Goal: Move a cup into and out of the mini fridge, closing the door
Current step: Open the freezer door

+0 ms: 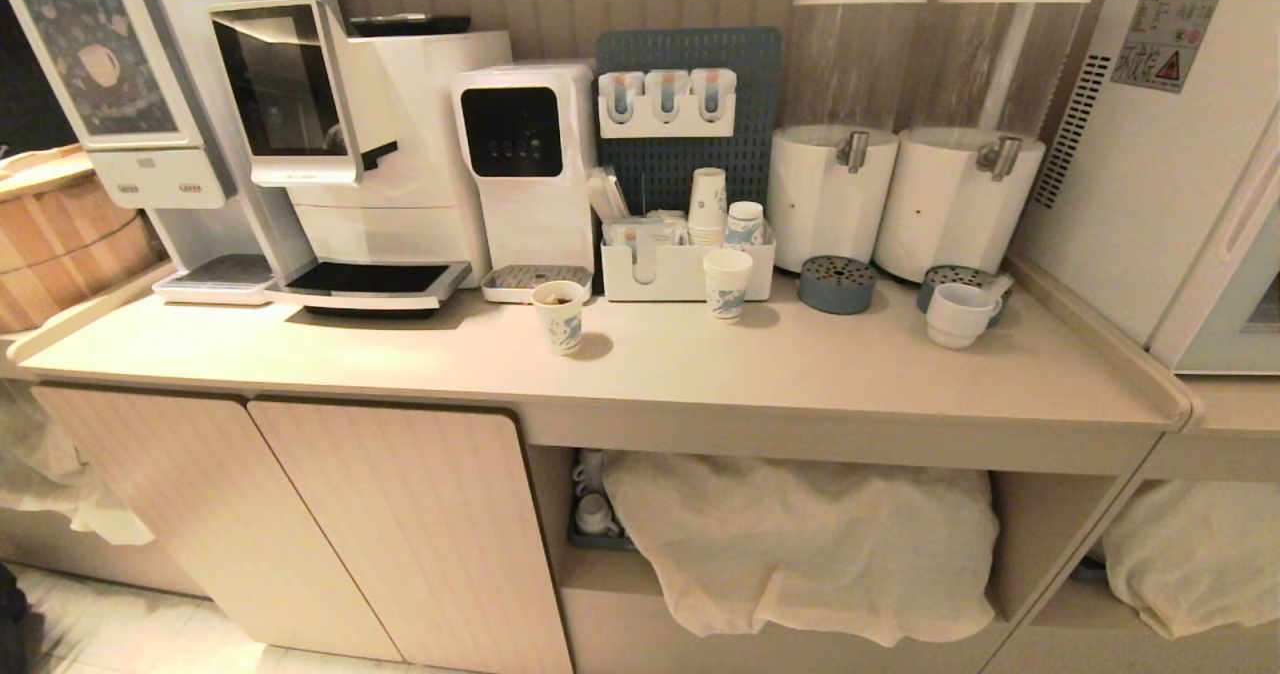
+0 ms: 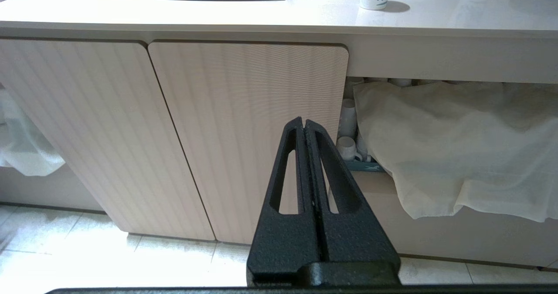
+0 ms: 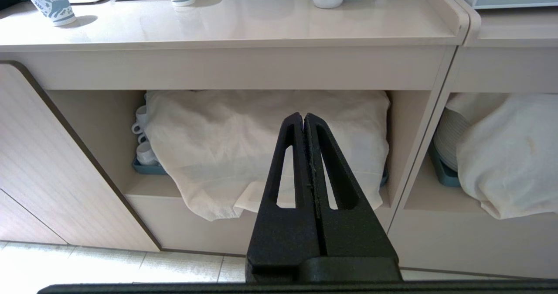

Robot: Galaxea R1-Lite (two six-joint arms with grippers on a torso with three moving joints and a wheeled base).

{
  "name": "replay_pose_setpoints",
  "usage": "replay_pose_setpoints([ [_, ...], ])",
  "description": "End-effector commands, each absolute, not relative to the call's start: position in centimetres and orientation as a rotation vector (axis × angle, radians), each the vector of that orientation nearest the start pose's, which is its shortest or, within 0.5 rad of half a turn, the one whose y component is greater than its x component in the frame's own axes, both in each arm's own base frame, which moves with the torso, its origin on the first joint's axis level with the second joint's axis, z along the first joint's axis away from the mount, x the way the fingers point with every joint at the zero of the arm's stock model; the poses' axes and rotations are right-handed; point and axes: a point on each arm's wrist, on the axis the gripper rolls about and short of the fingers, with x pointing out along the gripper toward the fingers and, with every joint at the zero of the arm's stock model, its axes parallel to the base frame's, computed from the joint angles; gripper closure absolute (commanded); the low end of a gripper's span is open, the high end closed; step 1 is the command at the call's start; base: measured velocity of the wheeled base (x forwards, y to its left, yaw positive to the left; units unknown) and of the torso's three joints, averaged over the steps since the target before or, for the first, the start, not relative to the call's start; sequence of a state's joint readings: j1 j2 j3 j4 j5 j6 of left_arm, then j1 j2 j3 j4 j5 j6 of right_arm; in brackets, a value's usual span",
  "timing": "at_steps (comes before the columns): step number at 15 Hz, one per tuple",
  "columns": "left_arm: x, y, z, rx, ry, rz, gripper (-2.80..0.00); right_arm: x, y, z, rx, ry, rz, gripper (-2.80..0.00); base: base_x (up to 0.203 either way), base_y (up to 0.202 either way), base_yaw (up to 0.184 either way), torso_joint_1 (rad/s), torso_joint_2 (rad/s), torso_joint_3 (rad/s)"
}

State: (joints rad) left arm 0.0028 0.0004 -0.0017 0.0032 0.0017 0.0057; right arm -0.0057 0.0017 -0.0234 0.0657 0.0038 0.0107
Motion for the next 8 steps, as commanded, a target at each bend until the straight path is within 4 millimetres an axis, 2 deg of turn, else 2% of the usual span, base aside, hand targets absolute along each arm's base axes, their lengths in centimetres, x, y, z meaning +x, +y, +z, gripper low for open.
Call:
replay_pose_setpoints([
  [1, -2.29, 0.00, 7.56, 0.006, 0.002, 0.005, 0.00, -2.44, 0.03, 7.51, 0.011, 0.047, -0.002, 0.00, 0.000, 0.000, 0.000, 0.000, 0.00, 0.000],
  [8, -2.29, 0.00, 7.56, 0.006, 0.002, 0.005, 0.00, -2.44, 0.03, 7.52, 0.011, 0.046, -0.002, 0.00, 0.000, 0.000, 0.000, 0.000, 0.00, 0.000],
])
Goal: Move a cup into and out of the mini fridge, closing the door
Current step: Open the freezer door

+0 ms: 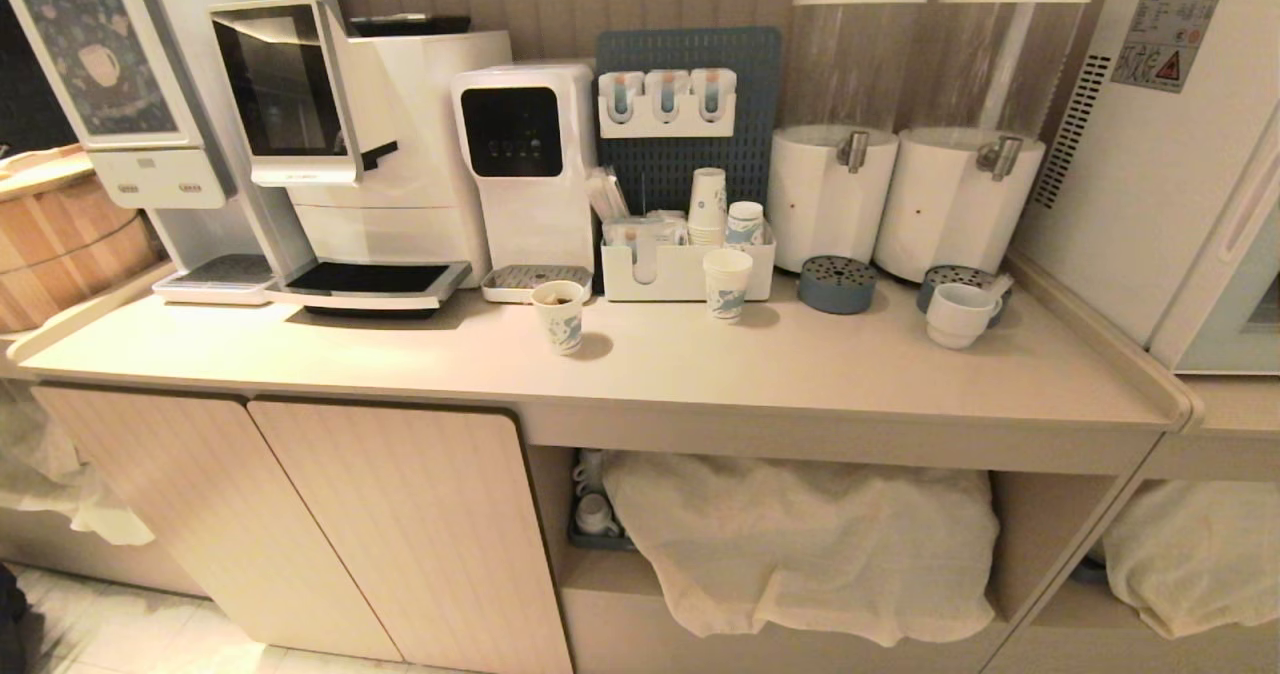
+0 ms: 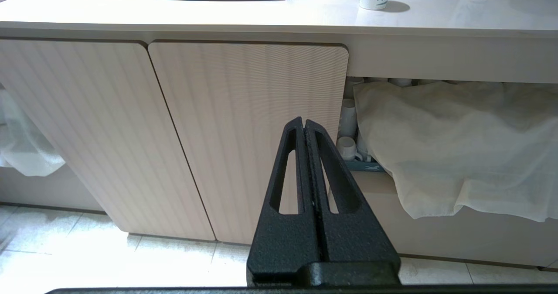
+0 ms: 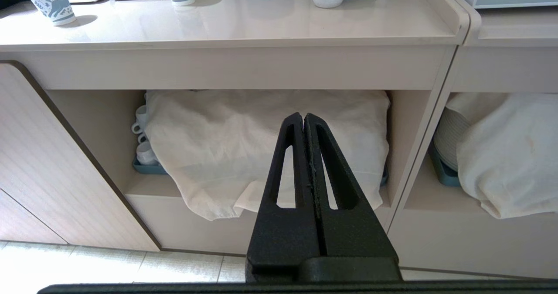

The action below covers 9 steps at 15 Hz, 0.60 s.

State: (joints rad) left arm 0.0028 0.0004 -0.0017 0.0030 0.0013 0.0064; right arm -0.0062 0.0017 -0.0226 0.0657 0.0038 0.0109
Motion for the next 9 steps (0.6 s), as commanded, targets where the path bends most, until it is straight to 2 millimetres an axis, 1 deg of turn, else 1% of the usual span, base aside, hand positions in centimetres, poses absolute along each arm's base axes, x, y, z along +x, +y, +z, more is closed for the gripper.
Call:
replay_pose_setpoints([
  [1, -2.29, 0.00, 7.56, 0.006, 0.002, 0.005, 0.00, -2.44, 0.03, 7.52, 0.011, 0.046, -0.002, 0.00, 0.000, 0.000, 0.000, 0.000, 0.00, 0.000],
  [9, -2.29, 0.00, 7.56, 0.006, 0.002, 0.005, 0.00, -2.44, 0.03, 7.52, 0.011, 0.046, -0.002, 0.00, 0.000, 0.000, 0.000, 0.000, 0.00, 0.000],
])
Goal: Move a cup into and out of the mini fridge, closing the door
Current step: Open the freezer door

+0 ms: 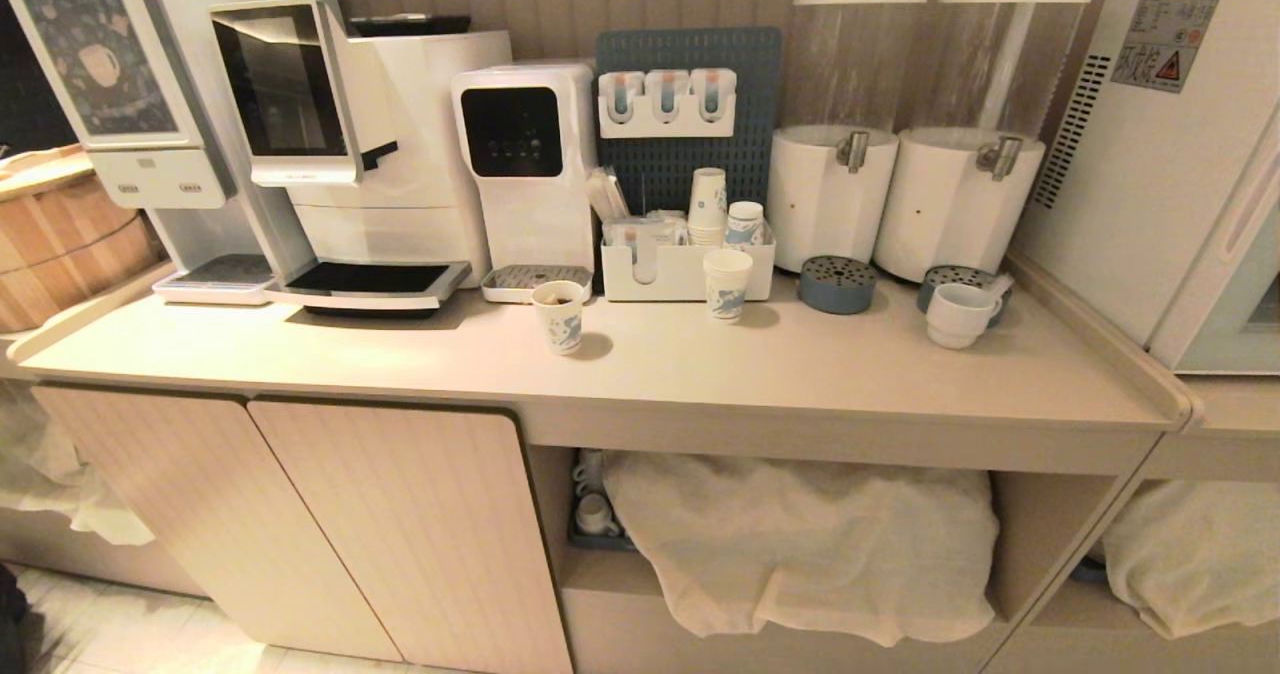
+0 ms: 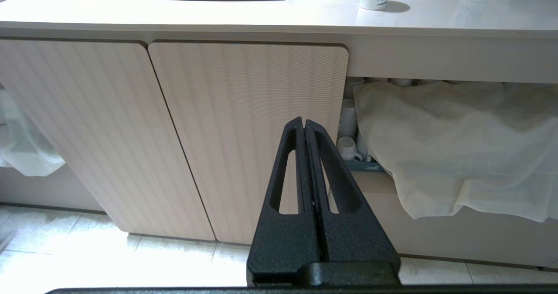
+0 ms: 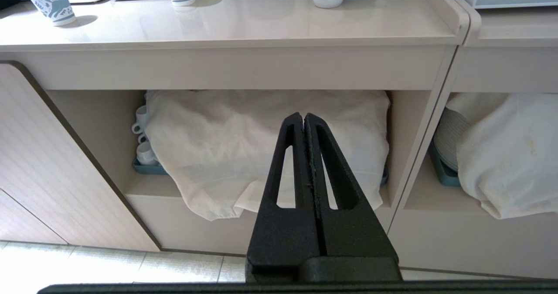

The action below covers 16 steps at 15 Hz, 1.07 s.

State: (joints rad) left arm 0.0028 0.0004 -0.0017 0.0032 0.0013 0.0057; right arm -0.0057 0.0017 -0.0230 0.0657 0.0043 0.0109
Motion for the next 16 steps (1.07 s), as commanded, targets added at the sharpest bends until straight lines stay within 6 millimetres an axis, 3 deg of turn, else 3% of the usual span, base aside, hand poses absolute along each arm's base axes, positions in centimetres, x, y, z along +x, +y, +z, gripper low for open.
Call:
replay_pose_setpoints([
  [1, -2.28, 0.00, 7.56, 0.006, 0.003, 0.005, 0.00, -2.44, 0.03, 7.52, 0.011, 0.046, -0.002, 0.00, 0.000, 0.000, 0.000, 0.000, 0.00, 0.000],
  [6, -2.28, -0.01, 7.56, 0.008, 0.003, 0.003, 0.00, -2.44, 0.03, 7.52, 0.011, 0.046, -0.002, 0.00, 0.000, -0.017, 0.000, 0.000, 0.00, 0.001],
  [16, -2.29, -0.01, 7.56, 0.008, 0.002, 0.003, 0.00, -2.44, 0.03, 7.52, 0.011, 0.046, -0.002, 0.00, 0.000, -0.188, 0.000, 0.002, 0.00, 0.004],
])
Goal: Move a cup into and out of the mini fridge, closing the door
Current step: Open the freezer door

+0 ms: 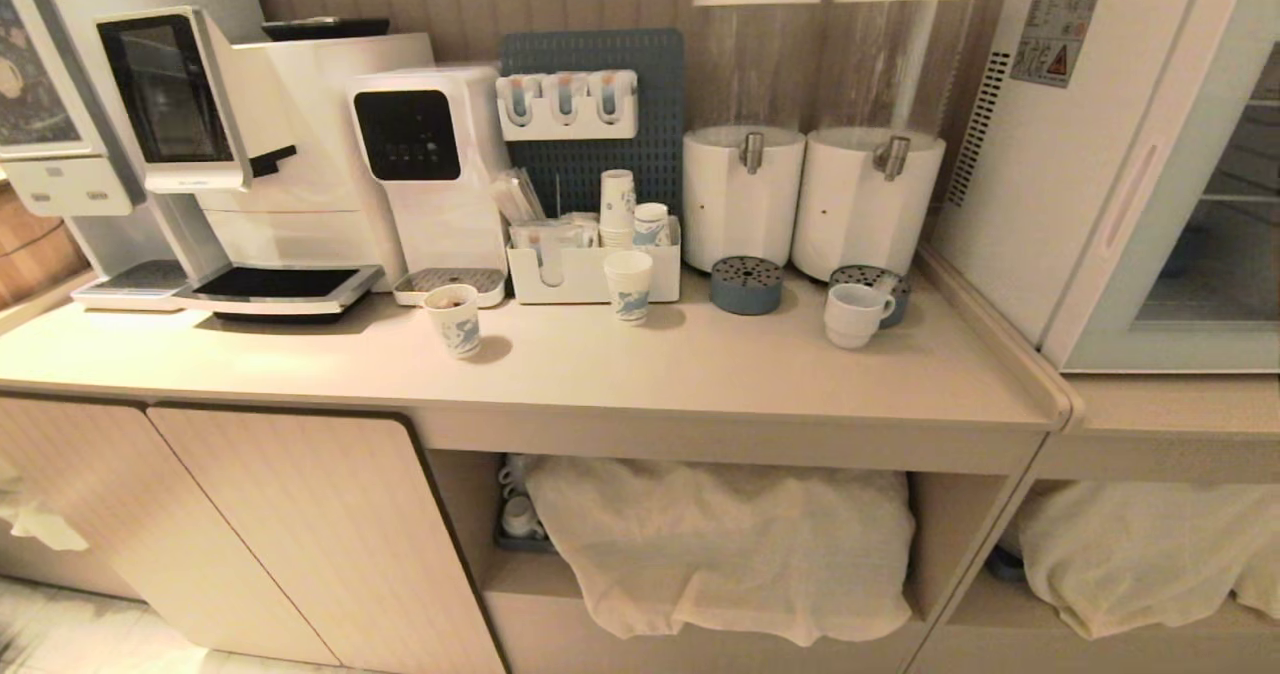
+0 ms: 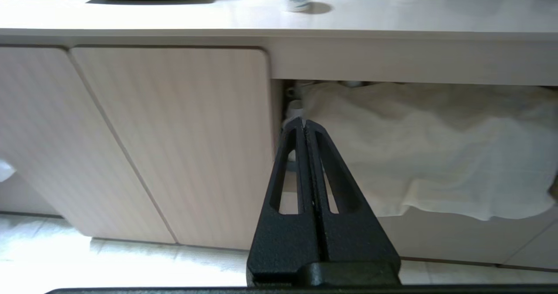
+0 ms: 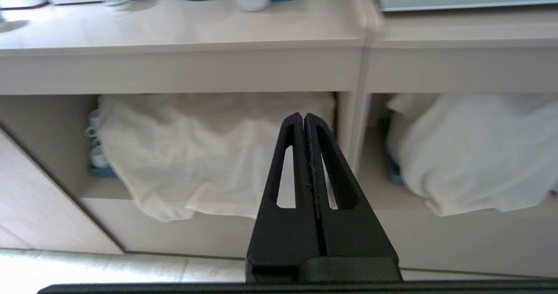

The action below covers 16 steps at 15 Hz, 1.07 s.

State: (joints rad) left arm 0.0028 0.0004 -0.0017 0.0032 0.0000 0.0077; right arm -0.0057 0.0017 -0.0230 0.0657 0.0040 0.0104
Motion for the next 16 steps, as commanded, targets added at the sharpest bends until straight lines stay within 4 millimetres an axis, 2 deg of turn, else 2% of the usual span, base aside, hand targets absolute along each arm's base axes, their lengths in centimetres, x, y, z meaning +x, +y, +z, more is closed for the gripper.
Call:
replay_pose_setpoints([
  [1, -2.29, -0.01, 7.56, 0.008, 0.002, 0.003, 0.00, -2.44, 0.03, 7.52, 0.011, 0.046, -0.002, 0.00, 0.000, -0.190, 0.001, -0.002, 0.00, 0.005],
  [16, -2.29, -0.01, 7.56, 0.015, 0.002, 0.003, 0.00, -2.45, 0.03, 7.50, 0.011, 0.047, -0.002, 0.00, 0.000, -0.194, 0.001, 0.002, 0.00, 0.003],
])
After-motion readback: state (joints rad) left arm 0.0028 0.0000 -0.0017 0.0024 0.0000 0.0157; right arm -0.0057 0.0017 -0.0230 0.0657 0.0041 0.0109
